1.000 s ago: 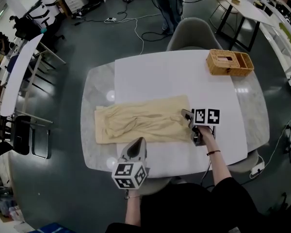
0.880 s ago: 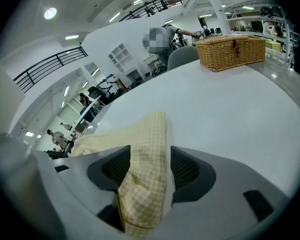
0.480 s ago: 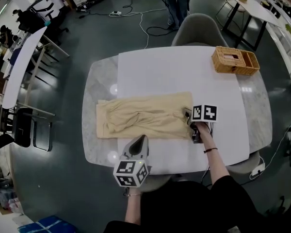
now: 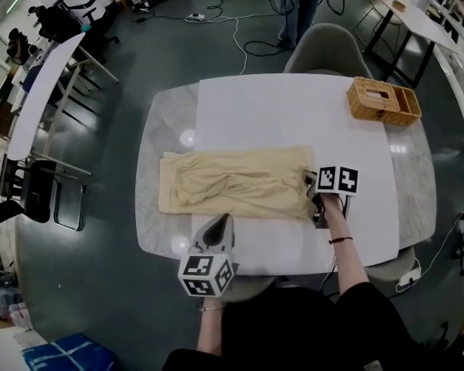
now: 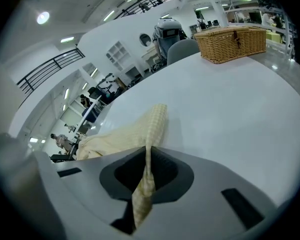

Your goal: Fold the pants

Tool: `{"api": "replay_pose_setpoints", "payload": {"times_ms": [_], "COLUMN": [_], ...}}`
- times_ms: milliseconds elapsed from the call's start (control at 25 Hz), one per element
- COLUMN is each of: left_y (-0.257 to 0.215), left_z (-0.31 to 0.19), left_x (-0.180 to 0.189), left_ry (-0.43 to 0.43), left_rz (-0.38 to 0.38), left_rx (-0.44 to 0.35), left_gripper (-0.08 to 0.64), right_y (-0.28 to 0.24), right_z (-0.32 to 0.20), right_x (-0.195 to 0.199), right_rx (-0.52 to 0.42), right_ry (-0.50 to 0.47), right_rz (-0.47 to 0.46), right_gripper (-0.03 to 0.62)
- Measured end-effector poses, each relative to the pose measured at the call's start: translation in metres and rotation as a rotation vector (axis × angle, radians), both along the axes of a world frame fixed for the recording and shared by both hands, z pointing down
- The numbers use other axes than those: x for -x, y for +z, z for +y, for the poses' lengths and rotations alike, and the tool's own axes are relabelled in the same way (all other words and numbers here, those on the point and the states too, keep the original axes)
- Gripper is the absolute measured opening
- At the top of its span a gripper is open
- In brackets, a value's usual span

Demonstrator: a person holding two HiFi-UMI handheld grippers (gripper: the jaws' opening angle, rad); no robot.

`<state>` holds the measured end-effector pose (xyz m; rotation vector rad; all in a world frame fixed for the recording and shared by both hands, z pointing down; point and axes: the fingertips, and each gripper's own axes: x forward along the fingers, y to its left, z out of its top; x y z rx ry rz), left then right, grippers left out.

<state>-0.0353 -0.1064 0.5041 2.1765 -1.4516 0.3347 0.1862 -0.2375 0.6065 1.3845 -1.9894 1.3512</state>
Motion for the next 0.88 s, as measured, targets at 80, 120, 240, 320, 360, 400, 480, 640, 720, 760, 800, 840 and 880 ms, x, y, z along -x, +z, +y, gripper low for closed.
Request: {"api": "replay_pose_setpoints", "payload": {"times_ms": [80, 120, 240, 320, 360, 400, 480, 640, 720, 760, 800, 840, 880], "left_y": [-0.001, -0.002, -0.005, -0.006, -0.006, -0.006, -0.006, -0.009, -0.009, -0.009, -0.008, -0.008, -0.008], "left_z": [0.001, 0.002, 0.006, 0.009, 0.010, 0.010, 0.010, 0.010, 0.010, 0.009, 0.009, 0.008, 0.008], "left_x": [0.007, 0.011, 0.024, 0.035, 0.041, 0.047, 0.058, 0.079, 0.090, 0.096, 0.101, 0.105, 0.110], "left_ry": [-0.017, -0.025, -0.050, -0.066, -0.072, -0.076, -0.081, -0.073, -0.068, -0.067, -0.065, -0.064, -0.063], "left_rz": [0.001, 0.001, 0.001, 0.001, 0.002, 0.004, 0.006, 0.015, 0.021, 0.025, 0.030, 0.035, 0.041], "left_rx": [-0.005, -0.008, -0.020, -0.029, -0.031, -0.032, -0.034, -0.041, -0.042, -0.042, -0.042, -0.042, -0.043], "left_gripper": [0.014, 0.014, 0.014, 0.014, 0.014, 0.014, 0.014, 0.014, 0.014, 0.014, 0.014, 0.014, 0.014], "right_y": [-0.009, -0.014, -0.030, -0.041, -0.047, -0.052, -0.062, -0.081, -0.091, -0.096, -0.101, -0.106, -0.110], "right_z": [0.000, 0.000, 0.000, 0.000, -0.001, -0.001, -0.001, 0.002, 0.003, 0.003, 0.003, 0.003, 0.004], "right_x": [0.002, 0.003, 0.009, 0.015, 0.018, 0.022, 0.028, 0.043, 0.052, 0.057, 0.061, 0.066, 0.071], "right_rx": [-0.012, -0.018, -0.034, -0.046, -0.053, -0.060, -0.069, -0.080, -0.088, -0.092, -0.096, -0.100, -0.103], "right_ry": [0.000, -0.002, -0.012, -0.020, -0.024, -0.028, -0.030, -0.021, -0.017, -0.016, -0.015, -0.015, -0.016], "right_rz": [-0.025, -0.031, -0.048, -0.055, -0.056, -0.057, -0.056, -0.055, -0.057, -0.057, -0.057, -0.058, -0.060], "right_gripper": [0.026, 0.026, 0.026, 0.026, 0.026, 0.026, 0.025, 0.025, 0.025, 0.025, 0.025, 0.025, 0.025]}}
